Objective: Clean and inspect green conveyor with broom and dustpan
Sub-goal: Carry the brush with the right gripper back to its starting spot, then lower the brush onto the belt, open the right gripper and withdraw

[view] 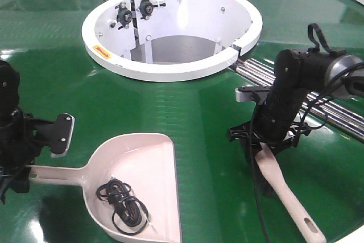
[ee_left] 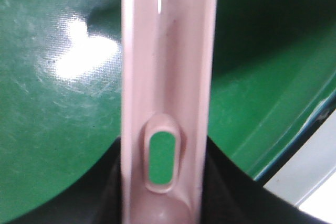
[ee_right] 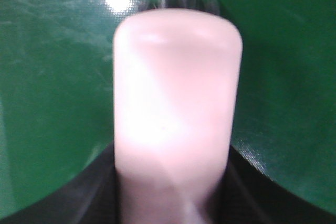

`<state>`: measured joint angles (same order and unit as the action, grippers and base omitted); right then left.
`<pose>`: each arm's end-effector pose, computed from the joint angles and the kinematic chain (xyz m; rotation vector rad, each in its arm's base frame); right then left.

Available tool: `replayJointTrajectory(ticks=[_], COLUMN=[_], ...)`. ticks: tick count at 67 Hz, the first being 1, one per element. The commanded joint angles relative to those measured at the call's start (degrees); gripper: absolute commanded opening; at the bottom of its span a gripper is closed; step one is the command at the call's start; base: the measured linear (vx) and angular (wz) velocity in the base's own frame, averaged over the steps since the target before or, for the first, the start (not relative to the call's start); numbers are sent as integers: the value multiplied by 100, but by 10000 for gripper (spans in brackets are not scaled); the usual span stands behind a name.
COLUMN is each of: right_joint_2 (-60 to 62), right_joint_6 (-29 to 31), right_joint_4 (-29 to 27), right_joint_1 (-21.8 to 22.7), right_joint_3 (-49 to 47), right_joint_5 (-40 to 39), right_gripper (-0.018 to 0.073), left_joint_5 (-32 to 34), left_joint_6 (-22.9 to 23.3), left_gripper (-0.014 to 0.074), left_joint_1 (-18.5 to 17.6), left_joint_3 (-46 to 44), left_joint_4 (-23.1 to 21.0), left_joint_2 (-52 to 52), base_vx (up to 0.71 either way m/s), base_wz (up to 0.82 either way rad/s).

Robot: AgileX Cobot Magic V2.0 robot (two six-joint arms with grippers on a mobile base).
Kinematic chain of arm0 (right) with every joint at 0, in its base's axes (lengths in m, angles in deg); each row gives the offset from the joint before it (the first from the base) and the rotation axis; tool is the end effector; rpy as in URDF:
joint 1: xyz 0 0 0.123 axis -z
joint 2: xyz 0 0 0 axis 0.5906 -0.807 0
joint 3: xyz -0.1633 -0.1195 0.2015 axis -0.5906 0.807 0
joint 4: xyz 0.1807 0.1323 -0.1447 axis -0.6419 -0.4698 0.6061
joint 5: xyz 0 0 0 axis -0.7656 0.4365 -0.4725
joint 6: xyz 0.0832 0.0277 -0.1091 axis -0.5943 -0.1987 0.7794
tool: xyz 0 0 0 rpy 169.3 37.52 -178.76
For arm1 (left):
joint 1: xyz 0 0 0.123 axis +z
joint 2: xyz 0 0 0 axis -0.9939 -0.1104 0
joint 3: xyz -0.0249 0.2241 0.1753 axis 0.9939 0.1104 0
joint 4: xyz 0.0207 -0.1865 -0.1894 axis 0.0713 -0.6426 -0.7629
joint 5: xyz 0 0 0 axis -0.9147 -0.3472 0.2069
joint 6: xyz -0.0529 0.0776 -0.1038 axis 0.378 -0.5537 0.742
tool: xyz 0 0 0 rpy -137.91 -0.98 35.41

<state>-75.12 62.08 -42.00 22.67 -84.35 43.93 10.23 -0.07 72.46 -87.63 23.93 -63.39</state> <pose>0.3719 0.1019 0.1240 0.2845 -3.1029 -0.1302 0.2900 -0.0452 0.1685 -2.0245 -2.2521 -0.0499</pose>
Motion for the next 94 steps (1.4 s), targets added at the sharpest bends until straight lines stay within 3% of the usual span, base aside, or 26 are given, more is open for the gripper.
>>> replayJointTrajectory(ticks=[1,16,38,49,69,83,94], right_joint_2=[207,200,280,622,1721,3177,4524], right_joint_6=[77,108,103,108,137,358,399], right_joint_4=[-6,-6,-32,-11,156,268,268], right_joint_1=[62,48,48,48,46,46,46], right_joint_3=[-123,-123,-123,-117,65,1509,2598], right_joint_5=[-14,-43,-142,-602,-1685,-3809,-4293], right_gripper=[26,143,477,610,633,619,593], left_joint_5=[-73,-73,-73,-73,-73,-73,-73], left_joint_6=[-62,-62,-62,-62,-62,-62,-62], left_gripper=[-22,-22,-22,-22,-22,-22,-22], left_joint_1=[-52,-52,-52,-52,-52,-52,-52], left_joint_3=[-147,-147,-147,-147,-147,-147,-147], left_joint_4=[-130,-130,-130,-130,-130,-130,-130], left_joint_2=[188,188,188,188,188,188,188], base_vx=[0,0,0,0,0,0,0], base_wz=[0,0,0,0,0,0,0])
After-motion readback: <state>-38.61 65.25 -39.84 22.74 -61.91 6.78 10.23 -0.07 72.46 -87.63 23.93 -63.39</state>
